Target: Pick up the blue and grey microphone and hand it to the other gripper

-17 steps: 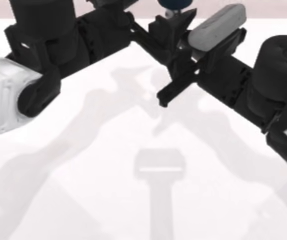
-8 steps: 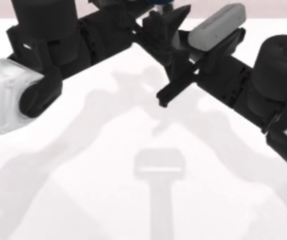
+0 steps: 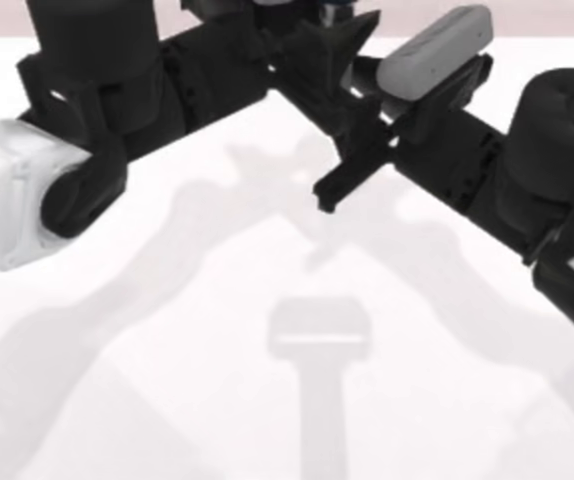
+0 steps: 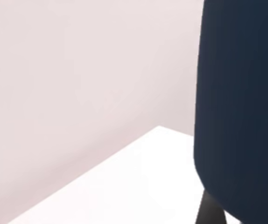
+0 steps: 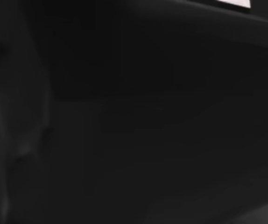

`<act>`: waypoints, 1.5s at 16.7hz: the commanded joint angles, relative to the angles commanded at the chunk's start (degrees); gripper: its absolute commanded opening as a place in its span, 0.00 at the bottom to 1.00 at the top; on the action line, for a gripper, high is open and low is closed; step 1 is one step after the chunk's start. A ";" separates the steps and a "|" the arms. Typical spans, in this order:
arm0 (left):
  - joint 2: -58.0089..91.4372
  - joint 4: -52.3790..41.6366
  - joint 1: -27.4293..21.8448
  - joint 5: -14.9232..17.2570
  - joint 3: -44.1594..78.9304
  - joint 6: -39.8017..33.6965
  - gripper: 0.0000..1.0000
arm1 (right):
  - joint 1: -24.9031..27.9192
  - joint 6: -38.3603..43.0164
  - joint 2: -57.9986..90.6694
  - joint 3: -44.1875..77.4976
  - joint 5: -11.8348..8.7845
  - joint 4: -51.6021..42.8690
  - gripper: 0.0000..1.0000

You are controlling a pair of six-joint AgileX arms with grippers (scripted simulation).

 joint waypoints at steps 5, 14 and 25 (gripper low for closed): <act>0.00 0.00 0.00 0.00 0.00 0.00 0.00 | 0.00 0.00 0.00 0.00 0.00 0.00 0.00; 0.00 0.00 0.00 0.00 0.00 0.00 0.00 | 0.00 0.00 0.00 0.00 0.00 0.00 0.68; 0.00 0.00 0.00 0.00 0.00 0.00 0.00 | 0.00 0.00 0.00 0.00 0.00 0.00 1.00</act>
